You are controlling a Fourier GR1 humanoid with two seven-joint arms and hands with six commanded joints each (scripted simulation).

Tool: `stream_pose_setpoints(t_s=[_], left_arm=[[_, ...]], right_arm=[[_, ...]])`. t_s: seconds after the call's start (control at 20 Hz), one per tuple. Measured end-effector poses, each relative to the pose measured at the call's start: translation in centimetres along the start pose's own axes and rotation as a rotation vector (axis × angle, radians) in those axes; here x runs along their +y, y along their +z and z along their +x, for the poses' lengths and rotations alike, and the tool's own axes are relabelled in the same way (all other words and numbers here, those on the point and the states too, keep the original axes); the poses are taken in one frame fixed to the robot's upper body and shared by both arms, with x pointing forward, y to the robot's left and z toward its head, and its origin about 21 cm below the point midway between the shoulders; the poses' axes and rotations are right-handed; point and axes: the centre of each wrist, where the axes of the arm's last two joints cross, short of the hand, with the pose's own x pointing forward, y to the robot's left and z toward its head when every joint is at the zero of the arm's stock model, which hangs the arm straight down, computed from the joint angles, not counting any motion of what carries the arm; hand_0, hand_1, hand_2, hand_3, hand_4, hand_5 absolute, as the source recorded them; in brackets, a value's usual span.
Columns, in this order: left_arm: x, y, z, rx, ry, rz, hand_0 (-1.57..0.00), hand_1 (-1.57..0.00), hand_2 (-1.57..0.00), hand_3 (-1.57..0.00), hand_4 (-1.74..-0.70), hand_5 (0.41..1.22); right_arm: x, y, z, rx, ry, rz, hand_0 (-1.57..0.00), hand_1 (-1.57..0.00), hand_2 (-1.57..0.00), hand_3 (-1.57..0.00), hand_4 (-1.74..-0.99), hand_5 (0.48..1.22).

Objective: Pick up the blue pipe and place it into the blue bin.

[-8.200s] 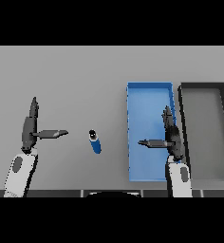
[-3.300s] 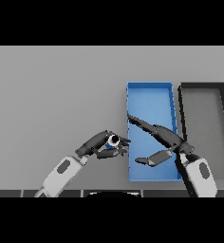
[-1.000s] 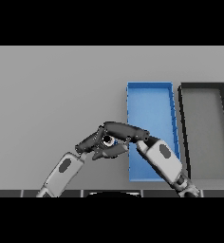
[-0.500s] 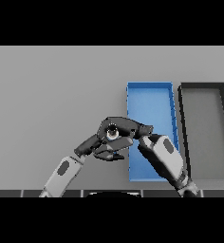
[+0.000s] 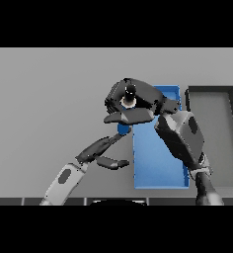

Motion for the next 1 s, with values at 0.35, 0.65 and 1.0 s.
stream_pose_setpoints(t_s=[0.35,0.65,1.0], left_arm=[[0.5,0.2,0.2,0.002,-0.008,0.008,0.0,0.0,0.0,0.0,-0.89,0.482],[0.6,0.4,0.0,0.004,-0.017,0.01,0.0,0.0,0.0,0.0,-0.87,0.483],[0.4,0.4,-0.2,0.005,-0.013,0.017,0.0,0.0,0.0,0.0,-0.88,0.477]], right_arm=[[-7.6,2.7,-0.7,0.143,0.07,-0.38,-1.57,-1.57,-1.57,-1.57,-1.498,1.221],[-10.9,9.3,-6.9,0.377,-0.023,-0.636,-1.57,-1.57,-1.57,-1.57,-1.499,1.221],[-9.7,15.0,-12.2,0.679,-0.112,-0.851,-1.57,-1.57,-1.57,-1.28,-1.547,1.221]])
